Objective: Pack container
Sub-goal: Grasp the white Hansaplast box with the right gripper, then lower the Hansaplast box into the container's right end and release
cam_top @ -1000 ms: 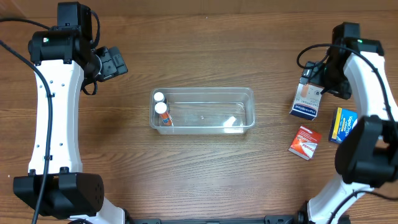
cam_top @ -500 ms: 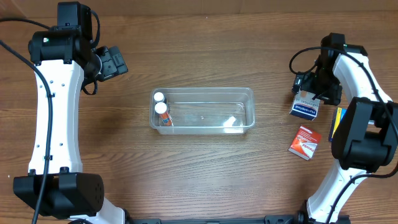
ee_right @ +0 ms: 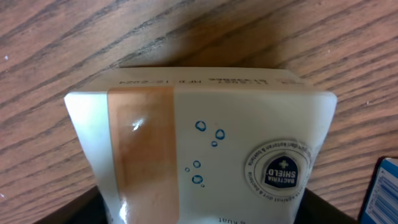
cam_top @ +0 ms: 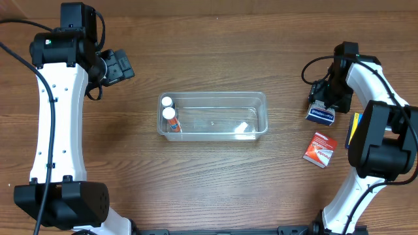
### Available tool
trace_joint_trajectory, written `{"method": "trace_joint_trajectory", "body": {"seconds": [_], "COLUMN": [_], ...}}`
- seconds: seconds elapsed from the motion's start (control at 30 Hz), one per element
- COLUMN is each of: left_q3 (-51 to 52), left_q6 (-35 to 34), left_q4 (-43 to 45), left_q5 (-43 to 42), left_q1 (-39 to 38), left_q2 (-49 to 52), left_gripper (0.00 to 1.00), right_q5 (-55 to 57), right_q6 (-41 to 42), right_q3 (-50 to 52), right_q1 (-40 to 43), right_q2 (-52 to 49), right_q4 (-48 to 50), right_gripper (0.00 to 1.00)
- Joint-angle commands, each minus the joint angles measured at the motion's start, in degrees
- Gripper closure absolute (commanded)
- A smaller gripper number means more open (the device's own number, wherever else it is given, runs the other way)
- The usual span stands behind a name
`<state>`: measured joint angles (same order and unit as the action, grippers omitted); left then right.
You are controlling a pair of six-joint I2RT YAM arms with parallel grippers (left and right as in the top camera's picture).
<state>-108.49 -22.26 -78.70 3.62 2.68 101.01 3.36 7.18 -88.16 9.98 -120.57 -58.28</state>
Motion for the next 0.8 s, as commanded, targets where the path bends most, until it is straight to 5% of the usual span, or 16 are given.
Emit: {"method": "trace_joint_trajectory", "body": {"seconds": [0.0,0.33,0.53,0.77], "left_q3": [-1.29,-1.29,-1.29,-1.29], "left_q6": [0.63,0.66,0.7,0.7], "left_q4": [-0.11,0.5,0.52,0.52], "left_q5": [-0.48,-0.22,-0.2,-0.22], "left_q1": [-0.07,-0.07,-0.07,-0.07], "left_q2": [-0.42,-0.42,-0.42,-0.42], "left_gripper": [0.0,0.0,0.0,0.0], "right_q5": [-0.11,-2.23,-4.98,-4.98], "right_q6": [0.09,0.07,2.01,8.85], "right_q3": [0.24,-10.36,-11.3,-6.45], "right_q1": [-0.11,-5.9,-18.8,-33.73], "right_q2": [0.13,13.62,27.56,25.27], "right_q4": [0.57,-10.12,-15.56,-13.77], "right_gripper": [0.3,0.3,0.3,0.3]}}
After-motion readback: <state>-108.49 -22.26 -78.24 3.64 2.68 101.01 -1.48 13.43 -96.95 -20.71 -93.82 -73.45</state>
